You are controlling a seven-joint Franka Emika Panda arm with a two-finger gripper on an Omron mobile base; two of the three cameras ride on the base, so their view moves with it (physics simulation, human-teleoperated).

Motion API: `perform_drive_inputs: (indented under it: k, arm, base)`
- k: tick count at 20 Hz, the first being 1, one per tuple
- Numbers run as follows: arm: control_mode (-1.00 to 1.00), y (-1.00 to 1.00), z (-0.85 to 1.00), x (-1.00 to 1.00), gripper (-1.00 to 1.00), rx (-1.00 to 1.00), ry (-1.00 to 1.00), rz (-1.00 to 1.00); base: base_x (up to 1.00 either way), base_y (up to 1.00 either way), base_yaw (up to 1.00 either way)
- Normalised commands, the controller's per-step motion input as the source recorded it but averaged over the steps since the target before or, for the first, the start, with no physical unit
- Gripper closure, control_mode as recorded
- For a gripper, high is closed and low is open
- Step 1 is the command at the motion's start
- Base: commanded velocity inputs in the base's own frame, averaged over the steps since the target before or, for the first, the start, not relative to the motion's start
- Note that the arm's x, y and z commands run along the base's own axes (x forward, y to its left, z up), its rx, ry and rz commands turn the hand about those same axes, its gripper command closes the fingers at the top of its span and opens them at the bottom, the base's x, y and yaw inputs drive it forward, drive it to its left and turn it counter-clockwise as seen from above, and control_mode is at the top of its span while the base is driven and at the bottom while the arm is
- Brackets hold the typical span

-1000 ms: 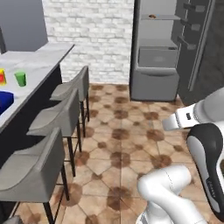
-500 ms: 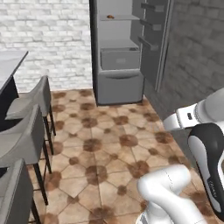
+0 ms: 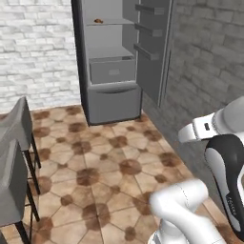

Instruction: Gather the squashs from the fridge and place them on a tray on the dining counter. Then gather the chicken drumstick and steak from the fridge and place them on the other tray.

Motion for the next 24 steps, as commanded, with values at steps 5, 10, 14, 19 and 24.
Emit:
perform_drive_inputs:
  k: [5, 10, 14, 19, 24]
  arm:
    - [1.00, 0.00, 0.00, 0.00, -1.00, 0.00, 0.00, 0.00]
    - [1.00, 0.00, 0.00, 0.00, -1.00, 0.00, 0.00, 0.00]
    - [1.00, 0.00, 0.00, 0.00, -1.00, 0.00, 0.00, 0.00]
    - [1.00, 0.00, 0.00, 0.00, -1.00, 0.00, 0.00, 0.00]
    - [1.00, 0.00, 0.00, 0.00, -1.00, 0.00, 0.00, 0.00]
  base:
    - [0.76, 0.32, -0.16]
    - [0.78, 0.48, -0.10]
    - [0.78, 0.56, -0.10]
    - [0.75, 0.44, -0.09]
    - [0.71, 0.29, -0.14]
